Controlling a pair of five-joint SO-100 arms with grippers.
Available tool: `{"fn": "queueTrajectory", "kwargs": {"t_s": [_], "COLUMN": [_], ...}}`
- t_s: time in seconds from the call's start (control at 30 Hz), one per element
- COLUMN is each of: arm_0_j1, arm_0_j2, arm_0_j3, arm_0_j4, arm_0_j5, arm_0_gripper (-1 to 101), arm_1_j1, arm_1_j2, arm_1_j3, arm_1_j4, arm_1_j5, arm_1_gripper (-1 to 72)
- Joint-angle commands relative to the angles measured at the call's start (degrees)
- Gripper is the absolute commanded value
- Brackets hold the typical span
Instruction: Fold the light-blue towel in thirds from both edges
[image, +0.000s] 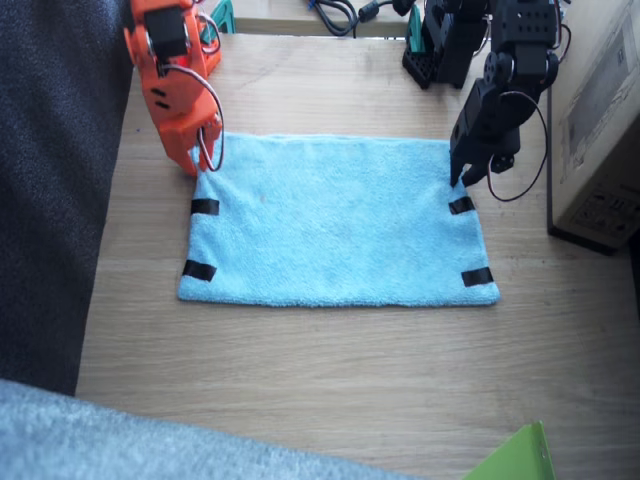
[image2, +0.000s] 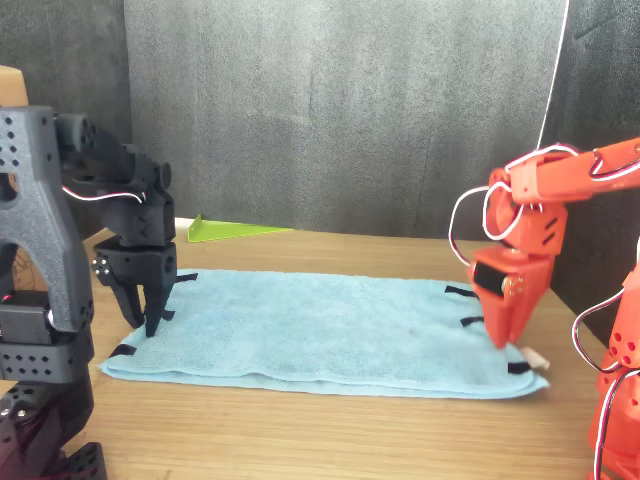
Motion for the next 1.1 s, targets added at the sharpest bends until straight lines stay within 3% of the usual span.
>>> {"fn": "queueTrajectory", "kwargs": {"t_s": [0.0,0.67,1.07], "arm_0_j1": [0.7,0.44,0.7], "arm_0_j2": [1.76,1.67,1.67], "arm_0_j3": [0.88,0.88,0.88], "arm_0_j4": [0.44,0.35,0.26], "arm_0_j5": [0.62,0.18,0.09], "arm_0_gripper": [0,0,0], "arm_1_j1": [2.37,16.0,24.7], "arm_1_j2": [4.04,-5.98,-22.32], "arm_1_j3": [-3.43,-32.52,-55.9], "arm_1_j4": [3.78,20.39,26.89], "arm_1_j5": [0.35,0.26,-0.79], "arm_1_gripper": [0.1,0.1,0.1]}}
